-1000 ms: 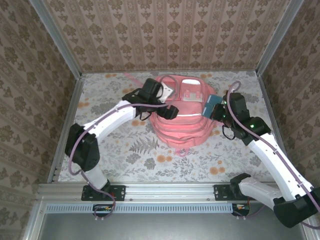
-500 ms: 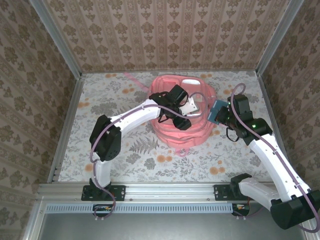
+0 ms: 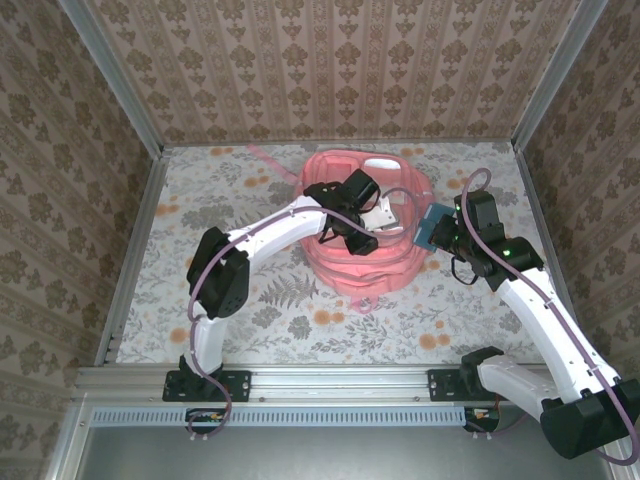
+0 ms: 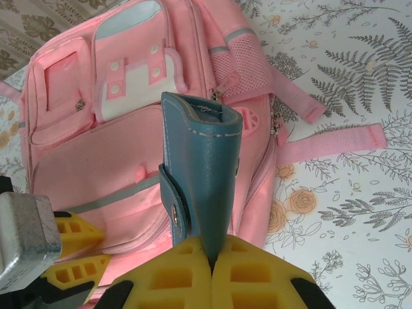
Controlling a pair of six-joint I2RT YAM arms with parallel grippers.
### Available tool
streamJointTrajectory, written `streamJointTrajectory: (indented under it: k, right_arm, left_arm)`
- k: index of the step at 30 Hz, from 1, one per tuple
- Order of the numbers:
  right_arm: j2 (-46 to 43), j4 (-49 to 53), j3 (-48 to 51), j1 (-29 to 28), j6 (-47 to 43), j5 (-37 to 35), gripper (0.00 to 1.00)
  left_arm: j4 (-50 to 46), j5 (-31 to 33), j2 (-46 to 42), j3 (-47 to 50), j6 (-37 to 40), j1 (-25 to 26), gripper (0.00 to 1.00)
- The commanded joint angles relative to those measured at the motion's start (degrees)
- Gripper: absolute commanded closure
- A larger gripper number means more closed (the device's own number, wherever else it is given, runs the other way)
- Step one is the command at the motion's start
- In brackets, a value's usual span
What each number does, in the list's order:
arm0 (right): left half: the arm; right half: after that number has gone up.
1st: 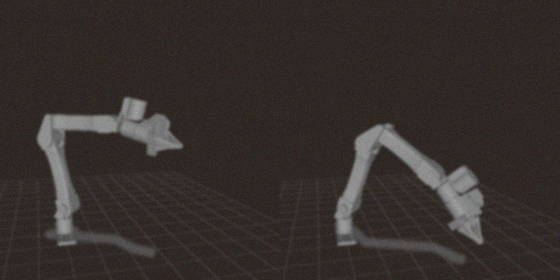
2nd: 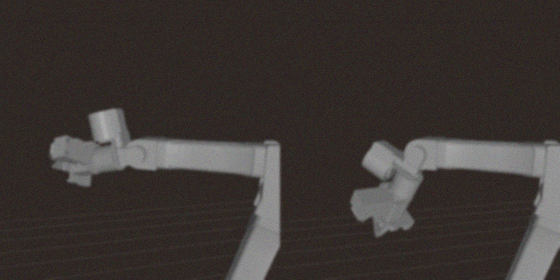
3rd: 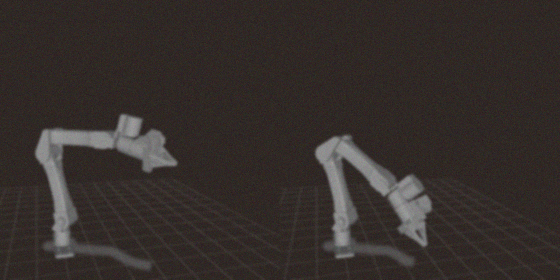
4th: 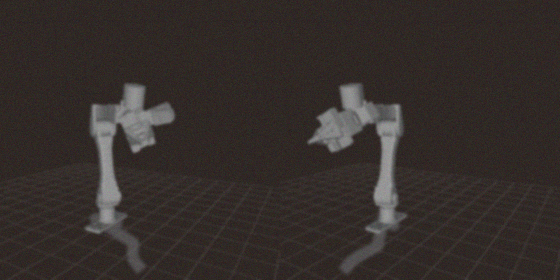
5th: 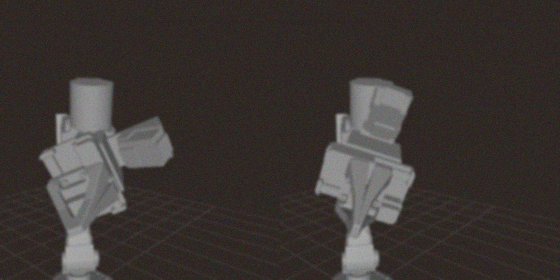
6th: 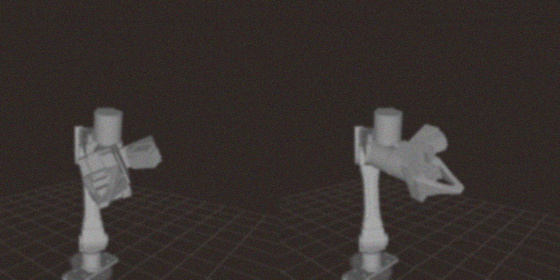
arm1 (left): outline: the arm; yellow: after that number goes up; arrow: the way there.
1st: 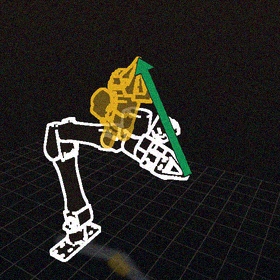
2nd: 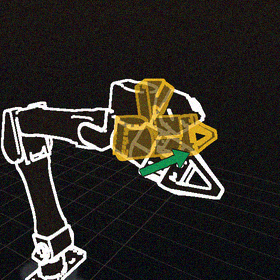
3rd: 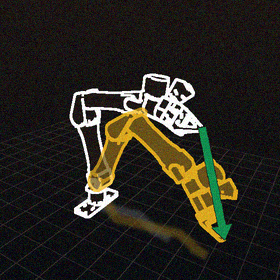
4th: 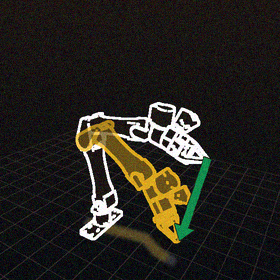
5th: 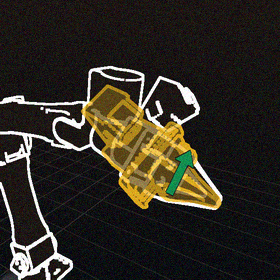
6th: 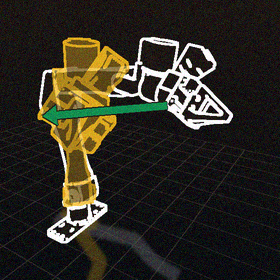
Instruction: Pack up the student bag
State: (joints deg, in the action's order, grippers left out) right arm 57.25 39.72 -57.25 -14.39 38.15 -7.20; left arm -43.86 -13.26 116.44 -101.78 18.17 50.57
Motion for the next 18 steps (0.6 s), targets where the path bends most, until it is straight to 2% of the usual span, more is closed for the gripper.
streamJointTrajectory:
  k: [1, 5, 9, 18]
  right_arm:
    - [-0.8, 0.3, 0.3, 0.3, 1.2, 0.5, 1.00]
    - [-1.2, 0.3, 0.6, 0.3, 1.7, 0.6, 1.00]
    - [-1.4, 0.3, 0.8, 0.3, 2.3, 1.2, 1.00]
    - [-3.3, 0.9, 2.5, 0.3, 5.6, 5.1, 1.00]
  left_arm:
    - [-1.6, 0.7, 1.1, -2.2, 1.1, -0.1, 0.81]
    - [-1.2, 2.0, 0.6, -2.7, 1.2, -0.1, 0.93]
    - [1.1, 2.5, -1.2, -2.1, 1.2, -0.1, 1.00]
    - [14.7, 6.8, -8.2, 2.3, -5.4, -0.2, 1.00]
